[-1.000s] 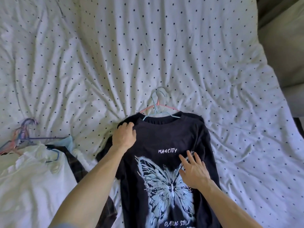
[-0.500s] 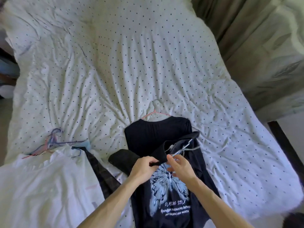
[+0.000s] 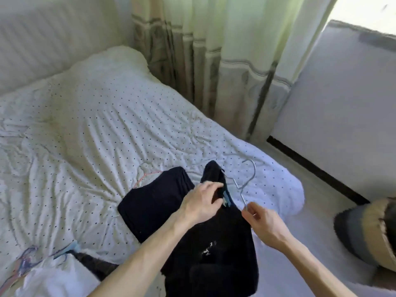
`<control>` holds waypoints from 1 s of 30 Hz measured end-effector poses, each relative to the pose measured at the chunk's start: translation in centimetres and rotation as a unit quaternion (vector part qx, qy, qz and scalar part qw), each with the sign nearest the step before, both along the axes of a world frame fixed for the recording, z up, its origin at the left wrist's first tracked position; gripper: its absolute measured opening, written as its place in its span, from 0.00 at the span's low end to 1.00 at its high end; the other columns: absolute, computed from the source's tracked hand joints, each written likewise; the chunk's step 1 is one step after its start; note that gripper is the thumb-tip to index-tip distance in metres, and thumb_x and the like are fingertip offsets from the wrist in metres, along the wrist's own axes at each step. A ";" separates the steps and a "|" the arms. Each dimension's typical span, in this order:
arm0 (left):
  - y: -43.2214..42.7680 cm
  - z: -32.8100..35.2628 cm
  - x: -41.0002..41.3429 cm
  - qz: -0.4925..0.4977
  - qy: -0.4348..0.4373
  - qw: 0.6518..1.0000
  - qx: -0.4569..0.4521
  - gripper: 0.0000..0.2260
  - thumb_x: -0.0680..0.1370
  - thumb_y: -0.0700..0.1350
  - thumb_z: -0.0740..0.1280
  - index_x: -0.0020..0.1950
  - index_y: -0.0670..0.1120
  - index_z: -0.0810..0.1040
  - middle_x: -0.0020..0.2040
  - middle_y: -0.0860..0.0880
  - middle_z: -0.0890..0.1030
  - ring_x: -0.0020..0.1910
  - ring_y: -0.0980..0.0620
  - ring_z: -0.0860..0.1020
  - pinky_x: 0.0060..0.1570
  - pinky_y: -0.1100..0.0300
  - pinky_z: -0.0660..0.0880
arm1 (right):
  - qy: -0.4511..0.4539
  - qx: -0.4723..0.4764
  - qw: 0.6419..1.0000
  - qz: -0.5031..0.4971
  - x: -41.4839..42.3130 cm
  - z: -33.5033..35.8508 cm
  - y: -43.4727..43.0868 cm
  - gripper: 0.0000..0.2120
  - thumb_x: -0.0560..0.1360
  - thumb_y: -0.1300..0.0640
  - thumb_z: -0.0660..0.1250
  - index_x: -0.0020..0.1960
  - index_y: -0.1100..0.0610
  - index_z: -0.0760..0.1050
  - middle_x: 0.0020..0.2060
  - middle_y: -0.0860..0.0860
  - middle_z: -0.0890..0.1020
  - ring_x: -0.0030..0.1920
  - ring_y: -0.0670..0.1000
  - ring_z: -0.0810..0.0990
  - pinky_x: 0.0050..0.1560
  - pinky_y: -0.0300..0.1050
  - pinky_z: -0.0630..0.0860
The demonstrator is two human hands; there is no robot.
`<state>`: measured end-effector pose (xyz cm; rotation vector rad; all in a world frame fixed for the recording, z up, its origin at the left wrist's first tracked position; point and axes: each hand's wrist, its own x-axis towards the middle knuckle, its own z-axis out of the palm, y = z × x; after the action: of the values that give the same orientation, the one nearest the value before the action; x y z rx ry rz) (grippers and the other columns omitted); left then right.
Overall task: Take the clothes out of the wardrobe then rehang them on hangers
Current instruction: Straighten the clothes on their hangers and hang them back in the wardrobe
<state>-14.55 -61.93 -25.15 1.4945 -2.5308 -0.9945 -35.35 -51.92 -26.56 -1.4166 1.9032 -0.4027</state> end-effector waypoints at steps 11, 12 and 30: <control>13.9 13.6 -28.3 -0.308 0.149 0.938 -0.049 0.08 0.82 0.54 0.61 0.48 0.52 0.74 0.44 0.55 0.78 0.46 0.53 0.75 0.50 0.51 0.76 | 0.116 -0.194 0.949 -0.221 -18.1 13.4 23.5 0.03 0.79 0.47 0.67 0.47 0.43 0.77 0.39 0.38 0.80 0.41 0.42 0.78 0.41 0.37 0.76; 15.6 14.3 -30.0 -0.323 0.165 0.931 -0.034 0.09 0.82 0.54 0.62 0.47 0.52 0.74 0.44 0.53 0.78 0.45 0.53 0.76 0.48 0.51 0.77 | 0.113 -0.215 0.934 -0.263 -19.0 14.1 25.7 0.03 0.78 0.46 0.69 0.46 0.43 0.78 0.40 0.37 0.80 0.41 0.42 0.79 0.41 0.37 0.76; 39.3 17.4 -48.2 -0.648 0.187 0.738 0.030 0.11 0.81 0.54 0.64 0.43 0.49 0.75 0.40 0.50 0.81 0.38 0.53 0.76 0.40 0.61 0.72 | 0.262 -0.173 0.690 -0.652 -18.6 13.3 51.9 0.12 0.79 0.35 0.57 0.48 0.40 0.74 0.43 0.37 0.78 0.50 0.40 0.75 0.49 0.43 0.75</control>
<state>-62.76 -22.65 -7.78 -0.7571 -2.9320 -1.1841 -53.98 0.00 -13.29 -0.0034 3.2358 -1.1285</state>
